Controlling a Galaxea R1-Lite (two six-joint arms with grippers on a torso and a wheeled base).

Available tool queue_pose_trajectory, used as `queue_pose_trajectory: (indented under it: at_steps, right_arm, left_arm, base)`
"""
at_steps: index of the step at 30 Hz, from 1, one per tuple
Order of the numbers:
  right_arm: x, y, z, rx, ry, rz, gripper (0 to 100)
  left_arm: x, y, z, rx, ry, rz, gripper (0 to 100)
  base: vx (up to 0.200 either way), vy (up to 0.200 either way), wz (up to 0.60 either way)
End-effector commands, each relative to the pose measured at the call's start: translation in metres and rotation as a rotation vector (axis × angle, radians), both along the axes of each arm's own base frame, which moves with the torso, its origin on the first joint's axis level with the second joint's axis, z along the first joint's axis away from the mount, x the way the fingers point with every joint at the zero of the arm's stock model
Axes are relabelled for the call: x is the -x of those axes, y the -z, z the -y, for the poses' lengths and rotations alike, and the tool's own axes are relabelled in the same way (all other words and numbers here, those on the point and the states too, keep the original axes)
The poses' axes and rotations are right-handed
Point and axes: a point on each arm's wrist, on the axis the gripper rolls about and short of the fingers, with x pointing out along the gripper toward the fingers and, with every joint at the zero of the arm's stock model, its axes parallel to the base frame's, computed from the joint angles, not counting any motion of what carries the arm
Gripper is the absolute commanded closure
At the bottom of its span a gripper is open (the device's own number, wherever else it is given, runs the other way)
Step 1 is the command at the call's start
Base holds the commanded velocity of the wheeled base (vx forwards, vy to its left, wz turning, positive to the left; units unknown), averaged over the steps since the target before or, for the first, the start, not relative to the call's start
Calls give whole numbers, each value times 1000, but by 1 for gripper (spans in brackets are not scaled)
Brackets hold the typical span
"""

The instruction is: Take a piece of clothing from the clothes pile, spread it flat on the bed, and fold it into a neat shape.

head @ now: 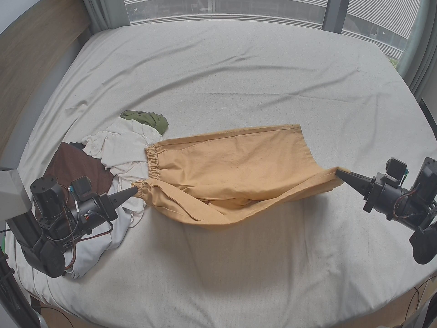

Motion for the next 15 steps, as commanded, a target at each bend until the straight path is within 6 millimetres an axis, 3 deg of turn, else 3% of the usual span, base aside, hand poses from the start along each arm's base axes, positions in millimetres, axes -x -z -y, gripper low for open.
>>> queue_pose_trajectory:
  at_steps: [1, 15]
  right_arm:
    - [9, -23, 4, -9, 10, 69, 100]
    - [12, -35, 5, -22, 14, 106, 100]
  left_arm:
    - [0, -1, 0, 2, 0, 5, 100]
    - [-3, -10, 2, 46, -24, 14, 100]
  base:
    - [0, 0, 0]
    - [0, 0, 0]
